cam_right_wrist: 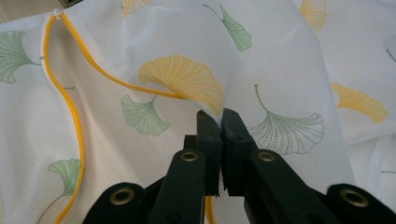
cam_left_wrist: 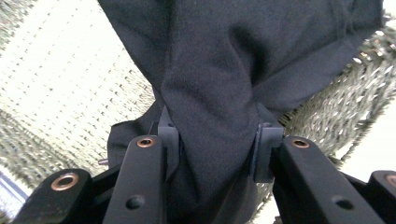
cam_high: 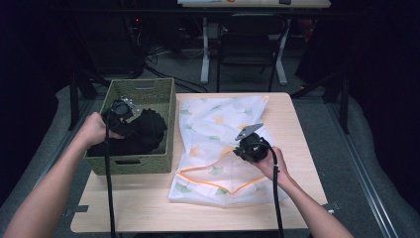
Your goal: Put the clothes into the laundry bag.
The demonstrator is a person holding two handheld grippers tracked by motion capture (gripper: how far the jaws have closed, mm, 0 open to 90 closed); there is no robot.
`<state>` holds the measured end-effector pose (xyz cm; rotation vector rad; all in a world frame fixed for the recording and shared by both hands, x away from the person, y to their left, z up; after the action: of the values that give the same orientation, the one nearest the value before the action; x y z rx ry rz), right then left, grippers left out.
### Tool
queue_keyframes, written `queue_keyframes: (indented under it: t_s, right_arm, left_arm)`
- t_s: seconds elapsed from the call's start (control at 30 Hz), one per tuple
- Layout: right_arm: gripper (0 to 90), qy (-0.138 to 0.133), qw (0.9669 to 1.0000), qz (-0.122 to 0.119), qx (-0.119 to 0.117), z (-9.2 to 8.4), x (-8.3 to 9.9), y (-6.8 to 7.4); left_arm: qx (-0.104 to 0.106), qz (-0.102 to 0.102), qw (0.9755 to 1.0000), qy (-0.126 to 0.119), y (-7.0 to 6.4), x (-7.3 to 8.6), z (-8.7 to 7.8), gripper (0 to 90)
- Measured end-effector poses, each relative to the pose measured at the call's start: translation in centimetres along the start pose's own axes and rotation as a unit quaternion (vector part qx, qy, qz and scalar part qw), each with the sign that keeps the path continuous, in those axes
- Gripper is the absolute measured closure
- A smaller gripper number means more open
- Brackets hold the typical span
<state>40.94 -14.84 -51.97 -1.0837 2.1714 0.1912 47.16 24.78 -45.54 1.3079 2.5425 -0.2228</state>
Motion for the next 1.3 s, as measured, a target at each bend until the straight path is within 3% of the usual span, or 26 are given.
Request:
queue_keyframes:
  t_s: [0.53,0.8,1.1,1.3]
  right_arm:
    - [87.7,-0.002,1.0,-0.001,0.001,-0.1,0.0,0.0]
    - [87.8,-0.001,1.0,-0.002,0.001,-0.1,0.0,0.0]
    - [87.7,-0.002,1.0,-0.002,0.002,-0.2,-0.1,0.1]
    - [87.8,-0.002,1.0,-0.003,0.002,-0.1,-0.1,0.1]
  left_arm:
    - [-0.031,0.017,0.9993,0.007,-1.1,-1.6,-3.9,66.0]
    - [-0.051,0.024,0.9981,0.023,-2.5,-2.1,-6.3,65.9]
    - [-0.041,0.021,0.9984,0.031,-4.4,-1.9,-7.4,65.9]
    - [-0.025,0.036,0.9984,0.036,-6.2,-2.1,-7.4,65.8]
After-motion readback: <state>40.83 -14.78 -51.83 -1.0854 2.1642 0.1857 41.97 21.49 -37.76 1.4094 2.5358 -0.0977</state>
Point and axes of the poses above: each handheld gripper's, and its own axes: z roughly forward along the jaws, x roughly out of its underside, y roughly to its left, the point moved 4 cm from there along z, roughly forward along the jaws, and after that the axes turned 5 degrees about x, right-handed, at the moved point
